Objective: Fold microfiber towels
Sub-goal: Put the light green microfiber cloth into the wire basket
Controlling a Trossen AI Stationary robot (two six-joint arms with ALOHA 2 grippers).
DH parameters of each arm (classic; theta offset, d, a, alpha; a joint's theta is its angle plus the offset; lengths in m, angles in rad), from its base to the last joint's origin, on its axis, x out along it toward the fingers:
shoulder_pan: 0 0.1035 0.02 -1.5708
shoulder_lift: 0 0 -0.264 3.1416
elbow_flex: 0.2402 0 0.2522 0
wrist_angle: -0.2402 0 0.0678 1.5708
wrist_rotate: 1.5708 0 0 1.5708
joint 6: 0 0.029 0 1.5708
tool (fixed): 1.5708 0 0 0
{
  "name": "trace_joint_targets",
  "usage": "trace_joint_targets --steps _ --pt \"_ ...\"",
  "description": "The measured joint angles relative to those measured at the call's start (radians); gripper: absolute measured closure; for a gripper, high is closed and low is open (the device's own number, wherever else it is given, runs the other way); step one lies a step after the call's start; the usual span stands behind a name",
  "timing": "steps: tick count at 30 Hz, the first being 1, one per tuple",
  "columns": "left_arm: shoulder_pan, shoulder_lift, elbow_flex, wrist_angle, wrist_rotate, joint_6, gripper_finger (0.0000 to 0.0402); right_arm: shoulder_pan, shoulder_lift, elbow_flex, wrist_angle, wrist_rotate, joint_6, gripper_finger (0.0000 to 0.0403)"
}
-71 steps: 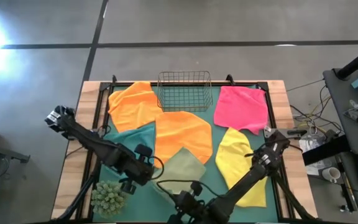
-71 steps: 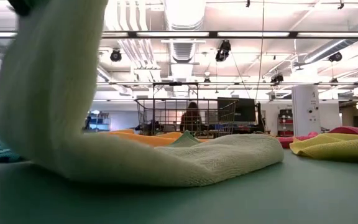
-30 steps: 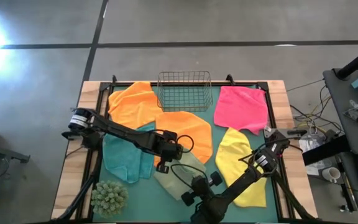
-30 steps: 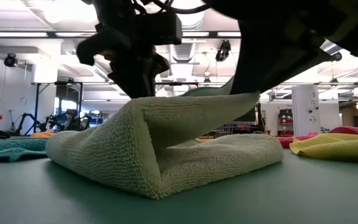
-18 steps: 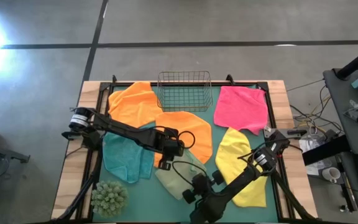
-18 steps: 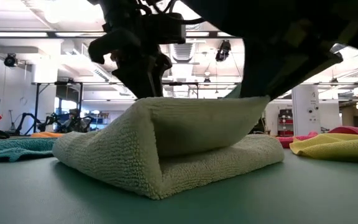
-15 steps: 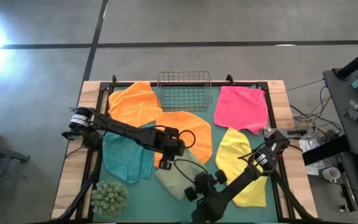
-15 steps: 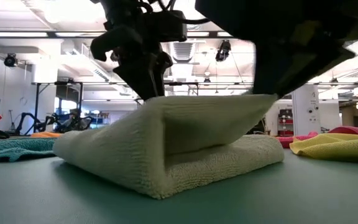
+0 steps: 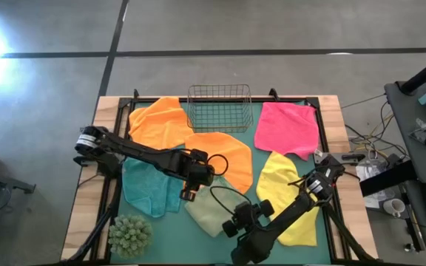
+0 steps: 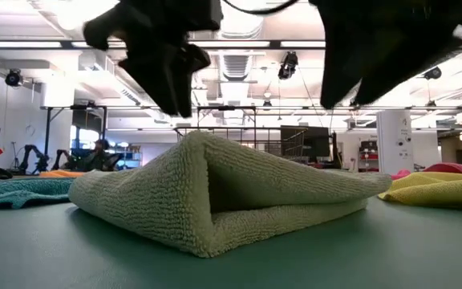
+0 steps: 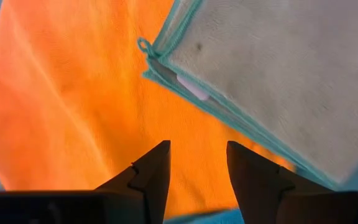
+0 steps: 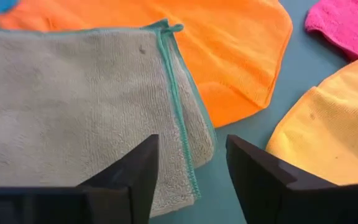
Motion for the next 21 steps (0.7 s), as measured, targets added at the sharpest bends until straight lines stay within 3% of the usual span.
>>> trace_joint_targets --steps 8,21 --pt "-0.123 -0.115 -0.043 -0.015 0.039 0.058 0.0259 0.036 -0.104 0.007 0.079 0.01 -0.19 0.02" --pt "-0.302 -0.142 -0.231 0.183 0.039 0.103 0.0259 0.078 -0.129 0.006 0.619 0.008 -0.752 0.0199"
